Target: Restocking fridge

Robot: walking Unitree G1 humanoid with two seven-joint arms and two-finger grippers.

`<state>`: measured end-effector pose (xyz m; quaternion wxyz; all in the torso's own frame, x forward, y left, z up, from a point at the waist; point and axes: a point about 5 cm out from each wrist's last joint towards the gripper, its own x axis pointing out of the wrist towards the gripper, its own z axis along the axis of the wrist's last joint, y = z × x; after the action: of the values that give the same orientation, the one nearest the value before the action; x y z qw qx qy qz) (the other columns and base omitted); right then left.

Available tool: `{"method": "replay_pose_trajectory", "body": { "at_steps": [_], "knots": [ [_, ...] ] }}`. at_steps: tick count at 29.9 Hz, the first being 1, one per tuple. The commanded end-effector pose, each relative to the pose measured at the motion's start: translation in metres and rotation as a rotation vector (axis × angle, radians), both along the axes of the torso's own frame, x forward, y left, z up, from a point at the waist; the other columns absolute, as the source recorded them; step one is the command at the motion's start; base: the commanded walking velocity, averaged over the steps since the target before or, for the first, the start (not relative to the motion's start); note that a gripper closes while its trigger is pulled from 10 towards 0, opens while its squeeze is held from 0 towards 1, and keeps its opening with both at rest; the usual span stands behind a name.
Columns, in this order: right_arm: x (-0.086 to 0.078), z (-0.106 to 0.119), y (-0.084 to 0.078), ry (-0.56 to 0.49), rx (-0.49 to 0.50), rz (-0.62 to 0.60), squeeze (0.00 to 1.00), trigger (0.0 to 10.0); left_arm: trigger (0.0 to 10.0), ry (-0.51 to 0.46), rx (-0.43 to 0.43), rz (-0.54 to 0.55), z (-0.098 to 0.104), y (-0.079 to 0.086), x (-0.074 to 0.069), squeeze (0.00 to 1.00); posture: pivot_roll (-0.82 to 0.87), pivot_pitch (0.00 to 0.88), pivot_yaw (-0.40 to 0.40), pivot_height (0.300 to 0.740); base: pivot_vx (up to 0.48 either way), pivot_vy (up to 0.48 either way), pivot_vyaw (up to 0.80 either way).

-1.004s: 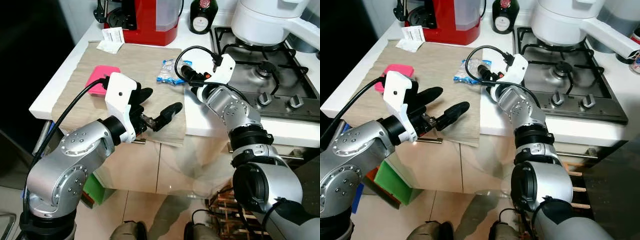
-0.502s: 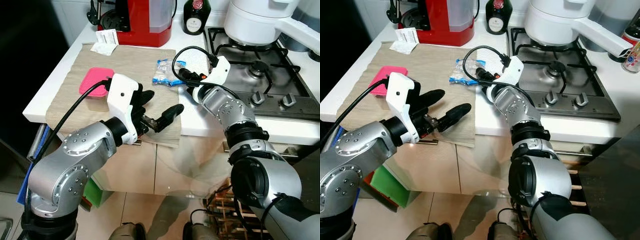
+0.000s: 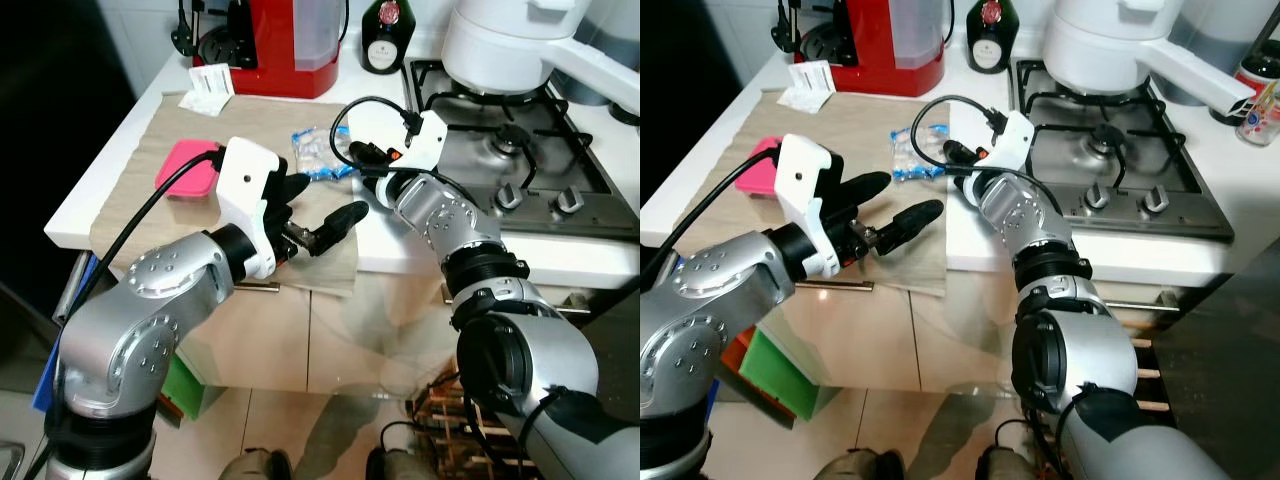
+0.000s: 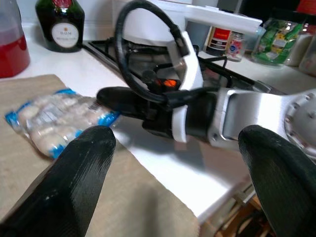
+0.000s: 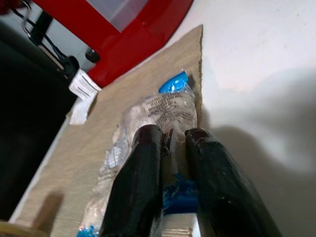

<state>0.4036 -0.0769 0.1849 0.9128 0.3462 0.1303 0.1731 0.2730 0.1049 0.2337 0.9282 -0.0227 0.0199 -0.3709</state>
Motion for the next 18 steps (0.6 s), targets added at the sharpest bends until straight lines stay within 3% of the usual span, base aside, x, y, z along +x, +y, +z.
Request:
{"method": "replay_pose_trajectory", "body": {
  "at_steps": [1, 8, 12, 13, 18],
  "knots": [
    [-0.008, -0.021, 0.011, 0.081, 0.028, 0.034, 0.11, 0.0, 10.0, -0.02, -0.004, -0.001, 0.003, -0.001, 0.004, 0.0, 0.04, 0.022, 0.068, 0.74, 0.0, 0.0, 0.0],
    [0.005, 0.024, 0.002, -0.127, 0.044, -0.043, 0.13, 0.0, 10.0, -0.037, 0.009, 0.023, 0.002, 0.001, 0.015, 0.0, 0.04, 0.0, 0.066, 0.74, 0.0, 0.0, 0.0],
    [0.01, 0.063, -0.009, -0.297, 0.053, -0.096, 0.16, 0.0, 10.0, -0.058, -0.011, 0.04, 0.006, 0.002, 0.022, 0.0, 0.03, 0.0, 0.061, 0.74, 0.0, 0.0, 0.0],
    [0.01, 0.081, -0.014, -0.381, 0.048, -0.125, 0.16, 0.0, 10.0, -0.068, -0.011, 0.048, 0.007, 0.003, 0.024, 0.0, 0.03, 0.0, 0.059, 0.74, 0.0, 0.0, 0.0],
    [0.007, 0.105, -0.023, -0.526, -0.029, -0.194, 0.17, 0.0, 10.0, -0.083, 0.004, 0.07, 0.004, 0.006, 0.026, 0.0, 0.03, 0.0, 0.055, 0.74, 0.0, 0.0, 0.0]
  ]
}}
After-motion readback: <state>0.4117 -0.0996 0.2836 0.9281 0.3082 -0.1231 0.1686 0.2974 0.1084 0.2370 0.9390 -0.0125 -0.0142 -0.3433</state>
